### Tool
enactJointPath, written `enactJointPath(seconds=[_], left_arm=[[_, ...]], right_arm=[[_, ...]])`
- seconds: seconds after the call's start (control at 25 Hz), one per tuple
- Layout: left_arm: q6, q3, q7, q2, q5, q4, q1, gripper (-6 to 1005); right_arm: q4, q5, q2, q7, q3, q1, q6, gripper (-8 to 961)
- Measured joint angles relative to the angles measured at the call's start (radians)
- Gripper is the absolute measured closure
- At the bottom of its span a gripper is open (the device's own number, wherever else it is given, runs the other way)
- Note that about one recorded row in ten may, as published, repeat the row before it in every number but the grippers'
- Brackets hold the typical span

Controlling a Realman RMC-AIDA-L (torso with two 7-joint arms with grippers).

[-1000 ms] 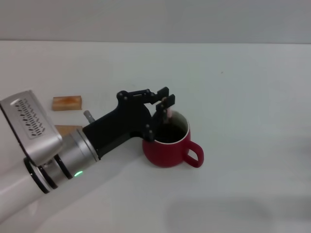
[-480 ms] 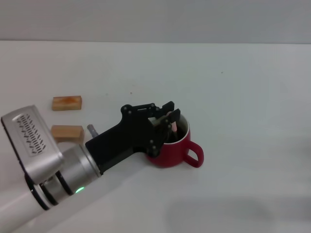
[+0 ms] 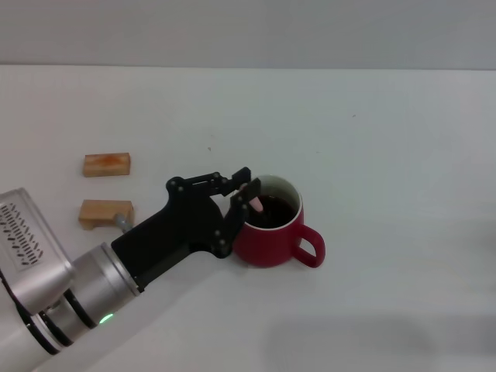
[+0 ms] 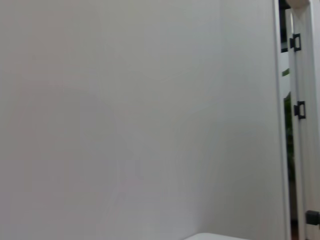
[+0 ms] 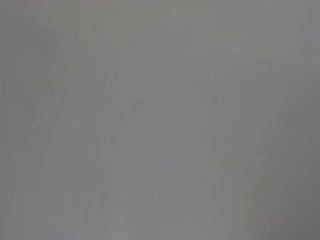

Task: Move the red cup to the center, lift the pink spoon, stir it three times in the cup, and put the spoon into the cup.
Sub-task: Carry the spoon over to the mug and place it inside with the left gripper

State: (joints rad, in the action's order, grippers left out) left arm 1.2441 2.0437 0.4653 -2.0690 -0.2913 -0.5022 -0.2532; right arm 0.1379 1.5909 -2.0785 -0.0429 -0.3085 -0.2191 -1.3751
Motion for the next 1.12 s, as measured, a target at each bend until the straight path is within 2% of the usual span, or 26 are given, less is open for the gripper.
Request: enactJointPath(seconds=[0.24, 1.12], left_arm=[[-0.002, -0.018, -0.015, 0.003, 0.000, 0.002, 0.000, 787], [-0.062, -0.015, -0.009, -0.007, 0.000, 0.020, -0.115, 778]], right_arm=[[0.004, 0.000, -0.001, 0.000, 0.006, 0.004, -0.003, 954], [0.001, 0.000, -0.001, 0.000, 0.005, 0.020, -0.016, 953]])
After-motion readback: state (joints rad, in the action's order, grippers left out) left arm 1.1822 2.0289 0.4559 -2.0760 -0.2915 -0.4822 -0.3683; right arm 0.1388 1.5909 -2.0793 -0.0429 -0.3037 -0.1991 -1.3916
